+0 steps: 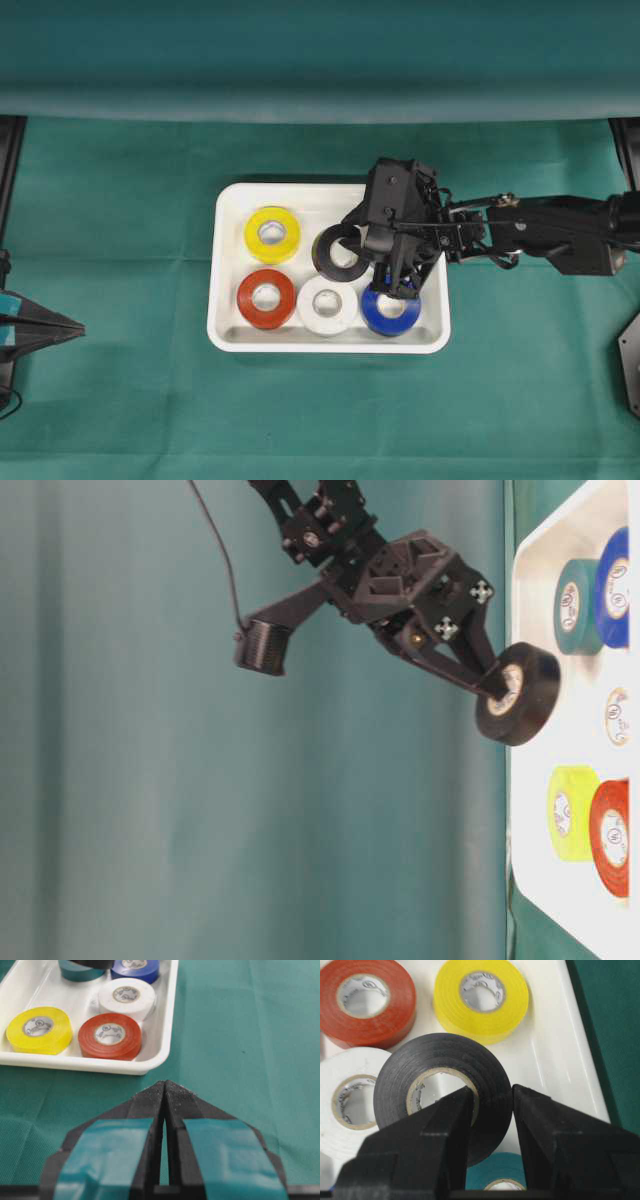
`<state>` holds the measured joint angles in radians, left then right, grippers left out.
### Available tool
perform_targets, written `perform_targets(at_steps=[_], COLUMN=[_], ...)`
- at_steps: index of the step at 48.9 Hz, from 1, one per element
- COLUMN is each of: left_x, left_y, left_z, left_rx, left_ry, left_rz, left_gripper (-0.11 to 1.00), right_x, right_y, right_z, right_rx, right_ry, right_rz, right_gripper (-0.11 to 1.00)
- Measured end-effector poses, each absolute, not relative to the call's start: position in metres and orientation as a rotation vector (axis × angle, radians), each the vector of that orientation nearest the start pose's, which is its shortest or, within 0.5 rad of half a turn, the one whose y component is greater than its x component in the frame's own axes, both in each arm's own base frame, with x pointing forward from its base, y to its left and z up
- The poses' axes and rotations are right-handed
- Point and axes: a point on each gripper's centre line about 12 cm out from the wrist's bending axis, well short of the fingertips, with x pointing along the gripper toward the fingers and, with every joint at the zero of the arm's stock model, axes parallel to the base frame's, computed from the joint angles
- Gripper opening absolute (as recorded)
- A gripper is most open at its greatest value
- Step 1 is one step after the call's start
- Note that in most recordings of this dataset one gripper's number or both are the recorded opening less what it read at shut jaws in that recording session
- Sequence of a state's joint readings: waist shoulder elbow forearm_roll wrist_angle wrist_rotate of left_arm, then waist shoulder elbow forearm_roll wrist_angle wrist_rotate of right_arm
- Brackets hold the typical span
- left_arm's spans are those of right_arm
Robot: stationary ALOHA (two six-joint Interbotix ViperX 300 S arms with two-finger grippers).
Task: Put the tape into the white case with the right arm.
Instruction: 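Lower the black tape into the tray's top-middle and release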
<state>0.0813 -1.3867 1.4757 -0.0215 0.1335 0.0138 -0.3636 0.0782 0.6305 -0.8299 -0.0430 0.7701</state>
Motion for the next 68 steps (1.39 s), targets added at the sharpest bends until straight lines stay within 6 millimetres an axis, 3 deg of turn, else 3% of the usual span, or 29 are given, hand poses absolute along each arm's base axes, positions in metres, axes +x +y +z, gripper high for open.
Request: perform_targets(at_steps=[11, 50, 55, 64, 68], left_x=[0.130, 0.130, 0.130, 0.130, 0.130], left_y=[0.010, 0.010, 0.010, 0.010, 0.010], left_z=[0.188, 0.187, 0.188, 0.188, 0.187], left_rx=[-0.017, -0.017, -0.017, -0.017, -0.017], left_ry=[0.222, 0.223, 0.222, 0.222, 0.224], left_rz=[0.077, 0.079, 0.077, 0.079, 0.077], left_gripper=[0.00, 0.00, 0.00, 0.00, 0.00], right_x=[0.377, 0.378, 0.378, 0.377, 0.376], right_y=[-0.148, -0.148, -0.149, -0.150, -0.151], right_z=[0.145, 0.145, 0.146, 0.146, 0.144], right_rx=[0.095, 0.069, 0.068, 0.064, 0.061], right_ry=[0.674, 0.674, 0.674, 0.689, 0.700], right_rz=[-0.300, -0.288, -0.291, -0.307, -0.314], right_gripper=[0.00, 0.00, 0.14, 0.66, 0.61])
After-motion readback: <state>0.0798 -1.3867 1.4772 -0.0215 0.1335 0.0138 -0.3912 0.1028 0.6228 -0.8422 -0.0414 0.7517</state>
